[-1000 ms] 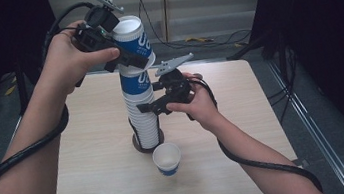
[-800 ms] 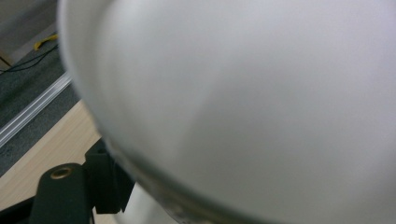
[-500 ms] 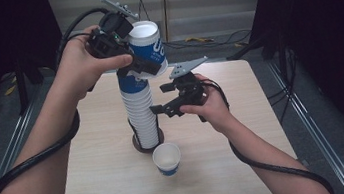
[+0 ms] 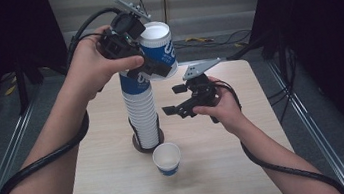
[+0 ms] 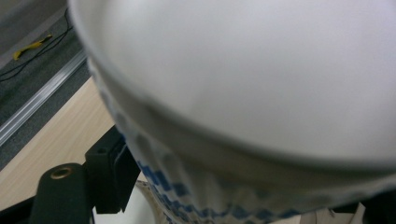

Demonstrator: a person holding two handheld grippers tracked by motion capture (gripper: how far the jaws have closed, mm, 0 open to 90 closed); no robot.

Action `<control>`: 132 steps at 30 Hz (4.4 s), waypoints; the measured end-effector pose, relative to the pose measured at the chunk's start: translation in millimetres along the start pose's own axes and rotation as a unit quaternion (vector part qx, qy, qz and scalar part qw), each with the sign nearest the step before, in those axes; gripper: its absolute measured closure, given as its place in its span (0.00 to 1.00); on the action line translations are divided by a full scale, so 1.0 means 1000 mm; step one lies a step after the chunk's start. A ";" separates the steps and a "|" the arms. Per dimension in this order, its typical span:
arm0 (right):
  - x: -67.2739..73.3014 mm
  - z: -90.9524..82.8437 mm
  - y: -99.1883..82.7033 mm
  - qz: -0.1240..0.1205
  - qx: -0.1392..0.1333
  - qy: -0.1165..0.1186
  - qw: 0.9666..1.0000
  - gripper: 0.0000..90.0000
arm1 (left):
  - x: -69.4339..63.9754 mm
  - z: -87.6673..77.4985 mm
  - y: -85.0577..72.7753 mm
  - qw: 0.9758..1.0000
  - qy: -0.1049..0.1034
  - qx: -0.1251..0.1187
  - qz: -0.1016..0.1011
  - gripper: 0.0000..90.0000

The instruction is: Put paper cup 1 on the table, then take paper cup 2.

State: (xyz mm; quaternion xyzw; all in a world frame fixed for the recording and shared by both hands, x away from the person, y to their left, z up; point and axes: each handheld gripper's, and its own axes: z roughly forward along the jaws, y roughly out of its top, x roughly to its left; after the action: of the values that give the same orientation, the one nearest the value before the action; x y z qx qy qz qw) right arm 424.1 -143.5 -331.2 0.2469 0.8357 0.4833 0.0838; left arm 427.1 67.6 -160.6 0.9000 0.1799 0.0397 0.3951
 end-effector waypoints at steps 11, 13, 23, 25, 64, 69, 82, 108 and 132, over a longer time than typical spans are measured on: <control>-0.005 -0.008 -0.011 -0.001 0.010 0.002 1.000 0.15 | -0.006 0.018 -0.007 1.000 -0.019 -0.003 0.003 0.23; -0.006 -0.010 -0.014 -0.001 0.010 0.000 1.000 0.15 | -0.006 0.022 -0.008 1.000 -0.020 -0.001 0.005 0.23; -0.009 -0.023 -0.029 -0.001 0.022 -0.005 1.000 0.15 | -0.014 0.042 -0.012 0.999 -0.033 0.005 0.011 0.23; -0.010 -0.025 -0.032 -0.003 0.024 -0.006 1.000 0.15 | -0.015 0.046 -0.013 0.999 -0.035 0.003 0.009 0.23; -0.018 -0.058 -0.075 -0.002 0.061 0.001 0.998 0.15 | -0.027 0.104 -0.044 0.999 -0.039 0.029 0.018 0.23; -0.018 -0.060 -0.077 -0.003 0.068 -0.001 0.998 0.15 | -0.029 0.109 -0.046 0.998 -0.039 0.036 0.021 0.23; -0.017 -0.065 -0.086 -0.004 0.072 0.007 0.997 0.15 | -0.036 0.127 -0.051 0.994 -0.044 0.091 0.042 0.24; -0.019 -0.074 -0.097 0.003 0.065 0.021 0.998 0.15 | -0.039 0.153 -0.055 0.979 -0.041 0.190 0.061 0.26; -0.017 -0.078 -0.085 -0.010 0.056 0.025 0.998 0.15 | -0.046 0.172 -0.050 0.957 -0.029 0.272 0.098 0.26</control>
State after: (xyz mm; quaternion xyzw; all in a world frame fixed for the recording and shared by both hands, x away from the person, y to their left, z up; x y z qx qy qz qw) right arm 381.1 -246.8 -365.0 0.2309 0.8655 0.4412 0.0535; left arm 406.8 -37.5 -311.8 0.9873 0.0836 0.0014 0.1350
